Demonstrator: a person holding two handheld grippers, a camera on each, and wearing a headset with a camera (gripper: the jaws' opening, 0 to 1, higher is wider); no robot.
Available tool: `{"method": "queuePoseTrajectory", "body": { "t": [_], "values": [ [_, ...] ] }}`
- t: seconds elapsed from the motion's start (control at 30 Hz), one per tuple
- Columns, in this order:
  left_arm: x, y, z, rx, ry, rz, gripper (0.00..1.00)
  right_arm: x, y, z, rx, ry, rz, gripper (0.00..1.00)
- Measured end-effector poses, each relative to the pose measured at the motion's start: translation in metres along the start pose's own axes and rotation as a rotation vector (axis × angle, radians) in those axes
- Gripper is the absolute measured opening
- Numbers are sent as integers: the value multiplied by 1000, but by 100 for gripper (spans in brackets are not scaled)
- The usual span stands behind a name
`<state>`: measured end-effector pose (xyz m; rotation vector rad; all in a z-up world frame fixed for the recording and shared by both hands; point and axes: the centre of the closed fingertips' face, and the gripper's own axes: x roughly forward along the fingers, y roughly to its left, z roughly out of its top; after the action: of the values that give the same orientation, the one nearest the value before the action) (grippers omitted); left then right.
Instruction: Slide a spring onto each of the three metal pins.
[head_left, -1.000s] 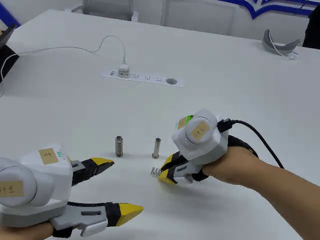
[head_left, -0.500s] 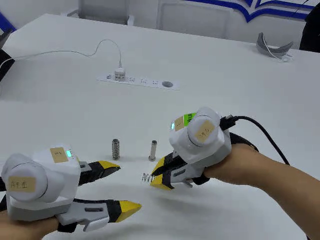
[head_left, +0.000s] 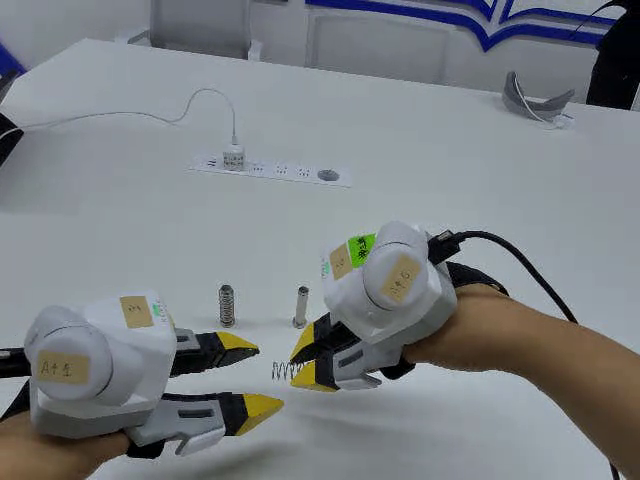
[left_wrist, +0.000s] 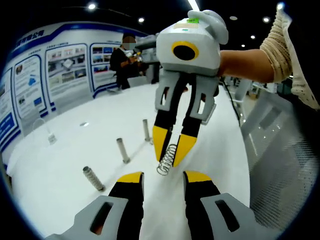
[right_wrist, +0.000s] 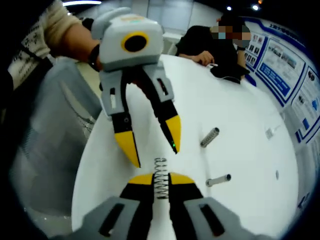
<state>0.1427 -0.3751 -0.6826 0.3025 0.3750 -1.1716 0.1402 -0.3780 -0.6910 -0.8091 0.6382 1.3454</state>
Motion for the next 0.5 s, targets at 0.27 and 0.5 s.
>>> {"method": "queuePoseTrajectory", "body": {
  "t": [0.27,0.5],
  "values": [
    [0,-5,5,41,-8,-16,21,-1,6,3,-46,8,12,12],
    [0,-8,5,68,-6,-27,17,-2,9,7,-75,-1,20,12]
  ]
}}
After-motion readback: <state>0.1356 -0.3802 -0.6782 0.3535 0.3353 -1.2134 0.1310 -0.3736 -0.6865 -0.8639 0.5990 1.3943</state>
